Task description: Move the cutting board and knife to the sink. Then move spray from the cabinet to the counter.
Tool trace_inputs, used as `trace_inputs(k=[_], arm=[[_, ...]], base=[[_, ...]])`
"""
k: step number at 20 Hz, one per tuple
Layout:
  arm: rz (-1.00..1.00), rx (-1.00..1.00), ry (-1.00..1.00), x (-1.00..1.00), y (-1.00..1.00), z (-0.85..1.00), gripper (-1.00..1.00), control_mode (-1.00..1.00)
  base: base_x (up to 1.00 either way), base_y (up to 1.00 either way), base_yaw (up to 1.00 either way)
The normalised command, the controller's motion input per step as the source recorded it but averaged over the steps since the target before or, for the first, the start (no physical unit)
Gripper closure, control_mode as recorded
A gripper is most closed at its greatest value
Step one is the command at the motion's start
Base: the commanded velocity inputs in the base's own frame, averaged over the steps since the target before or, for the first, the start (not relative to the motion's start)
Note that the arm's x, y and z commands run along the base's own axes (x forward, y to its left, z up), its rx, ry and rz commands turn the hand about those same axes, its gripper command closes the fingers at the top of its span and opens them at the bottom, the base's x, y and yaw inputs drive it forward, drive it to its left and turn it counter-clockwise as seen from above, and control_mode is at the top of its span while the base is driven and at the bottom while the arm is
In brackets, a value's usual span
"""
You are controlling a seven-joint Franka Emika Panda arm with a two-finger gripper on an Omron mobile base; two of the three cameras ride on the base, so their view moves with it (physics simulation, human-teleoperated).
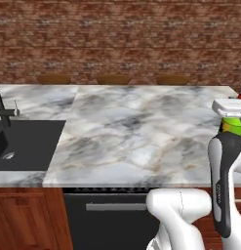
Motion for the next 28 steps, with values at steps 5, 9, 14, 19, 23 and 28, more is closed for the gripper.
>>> trace_inputs(k=[5,9,14,19,23,28], arm=[[0.00,0.00,0.00,0.00,0.00,0.00,1.00,1.00],[0.00,0.00,0.00,0.00,0.00,0.00,1.00,1.00],[0.00,0.00,0.00,0.00,0.00,0.00,1.00,1.00],[0.04,0.00,0.00,0.19,0.00,-0.02,1.00,-1.00],[0.18,0.00,0.04,0.41,0.00,-0.08,1.00,-1.00],[0.25,-0.01,0.04,0.24,0.12,-0.13,1.00,-1.00]], base=[[0.33,-0.49,0.24],[0.19,-0.15,0.09],[0.61,-0.06,0.06],[0.32,0.00,0.03],[0.00,0.00,0.00],[0.00,0.00,0.00]])
